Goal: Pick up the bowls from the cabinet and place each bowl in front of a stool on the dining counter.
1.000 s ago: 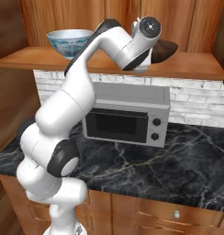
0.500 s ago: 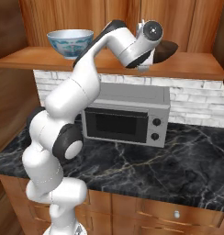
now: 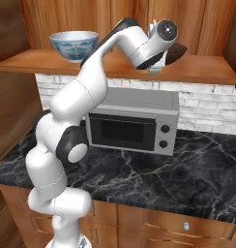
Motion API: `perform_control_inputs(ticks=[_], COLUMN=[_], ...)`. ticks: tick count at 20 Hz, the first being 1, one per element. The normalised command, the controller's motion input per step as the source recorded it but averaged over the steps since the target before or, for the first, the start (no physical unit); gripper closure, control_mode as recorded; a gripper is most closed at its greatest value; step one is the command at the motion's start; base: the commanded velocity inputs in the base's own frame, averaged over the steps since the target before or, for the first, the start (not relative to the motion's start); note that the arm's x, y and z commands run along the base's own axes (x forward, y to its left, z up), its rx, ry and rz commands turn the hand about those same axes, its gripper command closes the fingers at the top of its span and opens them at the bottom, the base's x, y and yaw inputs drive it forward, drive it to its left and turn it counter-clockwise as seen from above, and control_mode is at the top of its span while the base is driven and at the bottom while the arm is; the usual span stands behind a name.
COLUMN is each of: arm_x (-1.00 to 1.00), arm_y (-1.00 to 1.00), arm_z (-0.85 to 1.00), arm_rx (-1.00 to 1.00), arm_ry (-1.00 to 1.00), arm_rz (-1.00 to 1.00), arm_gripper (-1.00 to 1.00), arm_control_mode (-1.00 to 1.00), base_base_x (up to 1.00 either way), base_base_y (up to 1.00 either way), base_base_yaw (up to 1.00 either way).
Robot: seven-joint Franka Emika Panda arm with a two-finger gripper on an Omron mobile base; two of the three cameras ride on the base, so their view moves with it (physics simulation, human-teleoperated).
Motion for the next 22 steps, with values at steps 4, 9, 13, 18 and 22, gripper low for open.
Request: perform_control_inputs(ticks=[4,9,13,18,22], arm_x=[0.00,-0.47,-1.00,-1.00,-1.00], arm_y=[0.00,-0.01,0.06,0.40,0.68], arm_z=[0.00,-0.01,0.00,-0.01,-0.05], arm_rx=[0.00,0.00,0.00,0.00,0.00], arm_ry=[0.00,-0.01,0.00,0.02,0.04], arm_rz=[0.00,0.00,0.00,0.00,0.00], arm_gripper=[1.00,1.00,1.00,1.00,1.00], arm_control_mode=[-1.00,-1.00,-1.00,-1.00,-1.00], base_base_x=[0.00,0.00,0.00,0.00,0.00], base_base_y=[0.00,0.00,0.00,0.00,0.00], base_base_yaw=[0.00,0.00,0.00,0.00,0.00])
